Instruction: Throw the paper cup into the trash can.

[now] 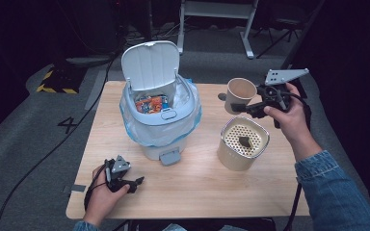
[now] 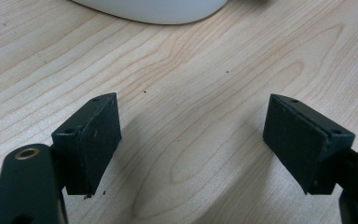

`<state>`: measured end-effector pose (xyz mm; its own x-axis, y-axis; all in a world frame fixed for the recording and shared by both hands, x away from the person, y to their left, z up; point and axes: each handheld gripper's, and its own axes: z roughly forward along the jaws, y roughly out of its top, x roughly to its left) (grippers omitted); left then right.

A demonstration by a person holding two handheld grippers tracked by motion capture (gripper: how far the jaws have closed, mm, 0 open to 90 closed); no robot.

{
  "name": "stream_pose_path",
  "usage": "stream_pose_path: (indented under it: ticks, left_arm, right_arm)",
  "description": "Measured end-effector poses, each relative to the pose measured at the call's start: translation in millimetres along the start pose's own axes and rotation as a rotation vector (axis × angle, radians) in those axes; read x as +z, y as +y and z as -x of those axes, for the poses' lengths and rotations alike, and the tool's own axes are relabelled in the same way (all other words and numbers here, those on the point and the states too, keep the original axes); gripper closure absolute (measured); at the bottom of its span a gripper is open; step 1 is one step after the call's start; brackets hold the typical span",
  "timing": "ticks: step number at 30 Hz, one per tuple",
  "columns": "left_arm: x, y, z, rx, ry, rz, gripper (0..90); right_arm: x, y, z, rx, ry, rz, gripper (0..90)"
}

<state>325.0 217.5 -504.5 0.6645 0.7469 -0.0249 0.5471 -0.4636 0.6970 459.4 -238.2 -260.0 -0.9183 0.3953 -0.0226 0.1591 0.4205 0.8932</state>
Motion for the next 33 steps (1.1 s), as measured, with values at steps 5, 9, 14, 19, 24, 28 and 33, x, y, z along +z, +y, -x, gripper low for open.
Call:
stream_pose_path:
  ticks: [5, 9, 14, 19, 24, 28, 33]
  left_arm:
    - [0.0, 0.0, 0.1, 0.001, 0.0, 0.0, 19.4]
    - [0.1, 0.0, 0.2, 0.002, 0.001, 0.001, 19.4]
    - [0.1, 0.0, 0.2, 0.001, 0.0, 0.001, 19.4]
    - [0.1, -0.1, 0.2, 0.002, 0.001, 0.001, 19.5]
    - [0.0, 0.0, 0.2, 0.002, 0.001, 0.0, 19.4]
    - [0.1, -0.1, 0.2, 0.001, 0.0, 0.001, 19.4]
    - [0.2, -0.1, 0.6, -0.005, 0.0, 0.003, 19.5]
  right_arm:
    - [14.9, 17.6, 0.5, 0.001, 0.004, -0.001, 30.5]
    - [28.9, 26.6, -0.2, 0.037, 0.006, 0.028, 30.3]
    - [44.2, 36.8, -1.7, 0.07, 0.018, 0.068, 30.3]
    - [61.1, 46.6, -4.5, 0.071, 0.022, 0.071, 30.1]
    - [80.4, 55.7, -11.3, 0.07, 0.021, 0.083, 30.0]
    - [96.7, 61.3, -17.7, 0.072, 0.018, 0.104, 30.0]
    - [116.8, 68.5, -25.1, 0.061, 0.02, 0.095, 29.9]
